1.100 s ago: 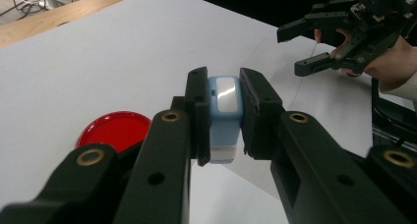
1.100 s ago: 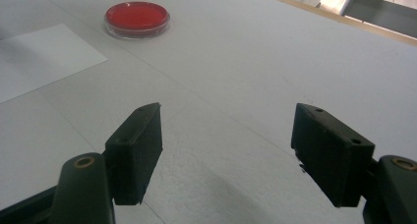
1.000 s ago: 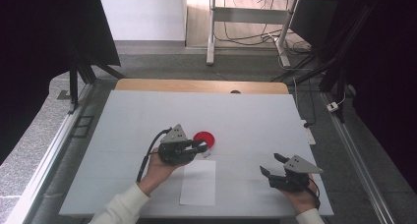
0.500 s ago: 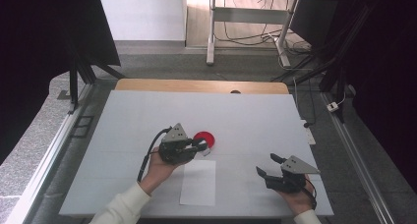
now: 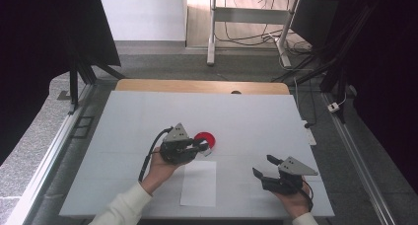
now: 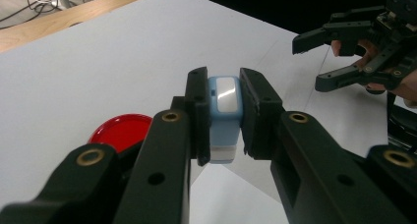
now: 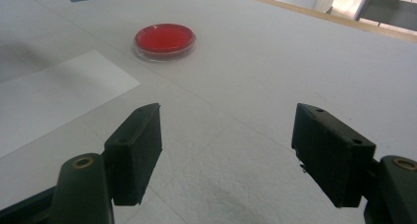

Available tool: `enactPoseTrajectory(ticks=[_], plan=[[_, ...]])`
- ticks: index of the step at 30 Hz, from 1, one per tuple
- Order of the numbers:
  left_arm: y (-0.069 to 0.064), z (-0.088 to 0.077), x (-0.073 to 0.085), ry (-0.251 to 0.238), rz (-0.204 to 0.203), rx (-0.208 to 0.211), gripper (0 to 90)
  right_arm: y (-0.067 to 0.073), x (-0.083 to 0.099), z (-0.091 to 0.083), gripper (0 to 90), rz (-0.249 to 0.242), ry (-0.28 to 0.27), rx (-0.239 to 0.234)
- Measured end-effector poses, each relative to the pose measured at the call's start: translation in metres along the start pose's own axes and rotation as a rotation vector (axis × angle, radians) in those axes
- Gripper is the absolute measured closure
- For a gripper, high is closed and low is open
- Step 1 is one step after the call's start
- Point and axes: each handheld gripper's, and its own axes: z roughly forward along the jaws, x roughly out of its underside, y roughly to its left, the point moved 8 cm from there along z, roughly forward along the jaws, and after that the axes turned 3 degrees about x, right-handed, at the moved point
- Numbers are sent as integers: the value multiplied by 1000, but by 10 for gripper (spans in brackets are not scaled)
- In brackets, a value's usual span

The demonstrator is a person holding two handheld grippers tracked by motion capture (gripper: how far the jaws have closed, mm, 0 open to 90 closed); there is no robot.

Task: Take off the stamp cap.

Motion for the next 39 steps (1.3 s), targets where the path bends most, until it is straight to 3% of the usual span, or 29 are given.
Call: enactPoseTrajectory(ticks=[13, 27, 39], plan=[[-2, -2, -1, -13, -11, 16, 747, 19, -5, 11, 266, -15, 6, -22], [0, -1, -1, -11, -25, 10, 747, 35, -12, 27, 271, 9, 13, -35], [-1, -4, 2, -14, -32, 9, 747, 57, -19, 36, 277, -24, 5, -45]])
